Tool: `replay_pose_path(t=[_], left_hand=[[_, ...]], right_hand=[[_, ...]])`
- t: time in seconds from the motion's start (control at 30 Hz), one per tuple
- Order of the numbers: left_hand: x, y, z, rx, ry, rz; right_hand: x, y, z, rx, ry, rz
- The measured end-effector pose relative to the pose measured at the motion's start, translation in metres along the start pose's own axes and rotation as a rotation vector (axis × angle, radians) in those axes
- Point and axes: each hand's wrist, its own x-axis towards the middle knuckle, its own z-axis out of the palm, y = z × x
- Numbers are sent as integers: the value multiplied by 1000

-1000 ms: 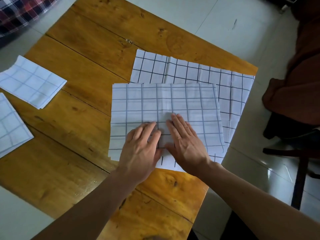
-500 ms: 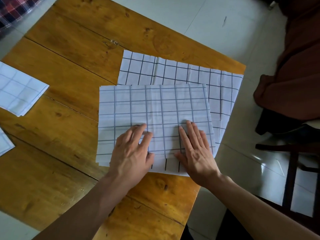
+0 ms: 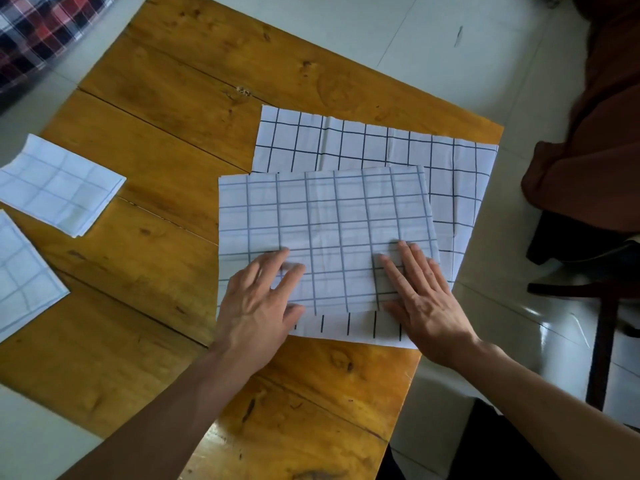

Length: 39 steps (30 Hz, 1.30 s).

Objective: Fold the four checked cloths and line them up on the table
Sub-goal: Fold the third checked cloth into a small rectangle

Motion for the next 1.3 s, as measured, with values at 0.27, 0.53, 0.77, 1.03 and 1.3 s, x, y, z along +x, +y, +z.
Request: replay_pose_path(t=[0.27,0.53,0.77,1.03,1.3], left_hand=[[-19,-25,6,57,2,-6],[-19,-25,6,14,26,-2],[-46,-48,7,34,61,-84],[-54,-56,3,30,38,-126],[-52,-54,-3,26,23,-109]], right_hand=[[-4,-35,-2,95,86,88],[26,-89,5,243,119,-43],[16,-70,9,202,123,-6],[-7,-29,5,191,131,94],[-26,9,-3,196,162,250]])
